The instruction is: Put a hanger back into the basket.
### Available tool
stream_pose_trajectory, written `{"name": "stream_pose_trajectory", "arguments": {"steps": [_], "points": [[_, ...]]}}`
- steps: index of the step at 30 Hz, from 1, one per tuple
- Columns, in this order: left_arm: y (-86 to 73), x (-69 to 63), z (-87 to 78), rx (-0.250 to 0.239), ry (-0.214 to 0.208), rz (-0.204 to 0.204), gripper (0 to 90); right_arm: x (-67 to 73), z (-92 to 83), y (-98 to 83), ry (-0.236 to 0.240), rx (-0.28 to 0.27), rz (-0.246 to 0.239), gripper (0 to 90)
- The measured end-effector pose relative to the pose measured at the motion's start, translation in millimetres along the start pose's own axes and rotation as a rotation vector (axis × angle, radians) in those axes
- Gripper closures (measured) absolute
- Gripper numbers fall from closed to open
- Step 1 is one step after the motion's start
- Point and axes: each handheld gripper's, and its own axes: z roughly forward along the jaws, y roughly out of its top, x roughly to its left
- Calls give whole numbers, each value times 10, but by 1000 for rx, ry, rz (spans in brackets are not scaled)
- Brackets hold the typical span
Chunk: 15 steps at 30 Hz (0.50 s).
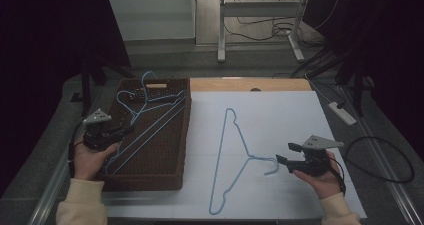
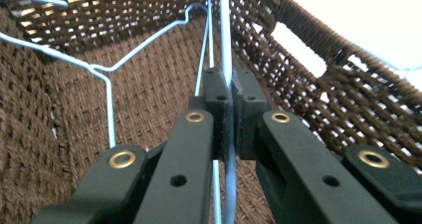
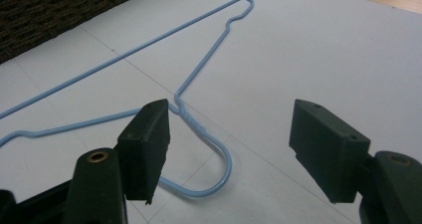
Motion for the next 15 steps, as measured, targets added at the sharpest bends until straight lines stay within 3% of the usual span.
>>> {"name": "stream_pose_trajectory", "arguments": {"steps": [6, 9, 15], "points": [[-17, 30, 121, 50, -3, -15, 871, -10, -3, -3, -3, -2, 7, 328], [-19, 61, 127, 51, -3, -48, 871, -9, -1, -3, -5, 3, 3, 328], [-44, 107, 182, 130, 78, -76, 868, -10, 1, -3, -5, 6, 3, 328]]}}
